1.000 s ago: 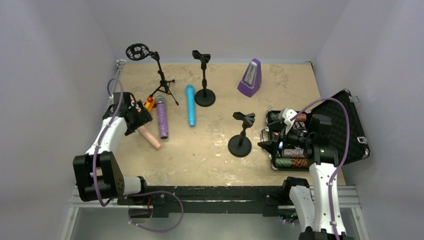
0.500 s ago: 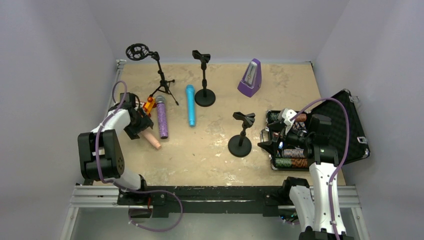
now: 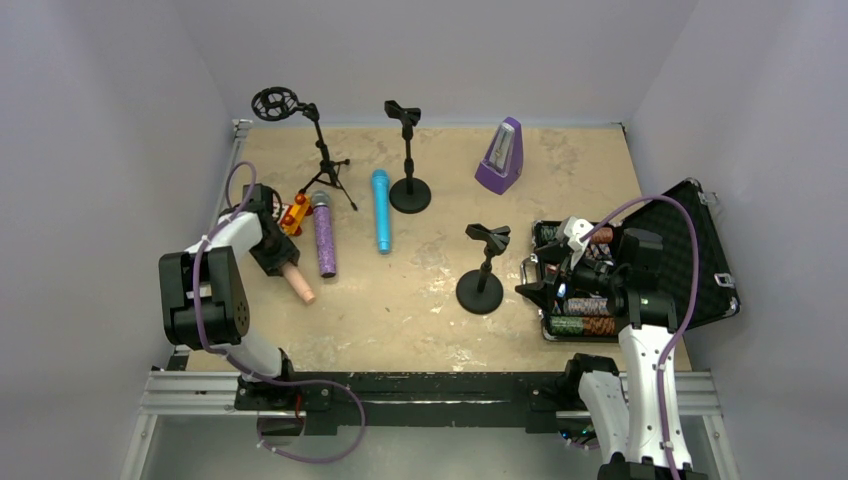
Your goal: Attach the microphones to the stand
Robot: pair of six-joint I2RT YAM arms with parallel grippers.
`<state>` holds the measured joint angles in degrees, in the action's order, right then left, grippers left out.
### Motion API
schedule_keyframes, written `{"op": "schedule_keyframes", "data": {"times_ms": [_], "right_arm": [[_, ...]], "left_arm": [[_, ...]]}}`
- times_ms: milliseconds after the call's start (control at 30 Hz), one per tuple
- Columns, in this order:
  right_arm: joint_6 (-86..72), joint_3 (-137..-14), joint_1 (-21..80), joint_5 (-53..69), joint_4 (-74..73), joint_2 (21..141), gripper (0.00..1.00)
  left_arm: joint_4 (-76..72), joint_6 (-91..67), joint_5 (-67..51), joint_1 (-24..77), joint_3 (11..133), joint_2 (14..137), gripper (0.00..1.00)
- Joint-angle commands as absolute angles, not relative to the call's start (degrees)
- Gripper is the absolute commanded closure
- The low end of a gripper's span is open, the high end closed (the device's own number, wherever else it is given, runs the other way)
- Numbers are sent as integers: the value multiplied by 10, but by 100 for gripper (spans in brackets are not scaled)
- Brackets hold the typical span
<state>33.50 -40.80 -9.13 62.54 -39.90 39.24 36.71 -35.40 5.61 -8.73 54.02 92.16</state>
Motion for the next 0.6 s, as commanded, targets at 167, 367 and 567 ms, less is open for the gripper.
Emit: {"op": "schedule_keyframes", "data": {"times_ms": [167, 367, 567], "right_arm": [[341, -431, -96, 638, -407, 385, 3], [343, -430, -96, 641, -409, 385, 3], [348, -431, -95, 642, -412, 387, 3]], "left_arm": [[368, -352, 63, -92, 554, 908, 100], [364, -340, 80, -91, 522, 793, 100], [372, -322, 45, -91, 489, 651, 100]]}}
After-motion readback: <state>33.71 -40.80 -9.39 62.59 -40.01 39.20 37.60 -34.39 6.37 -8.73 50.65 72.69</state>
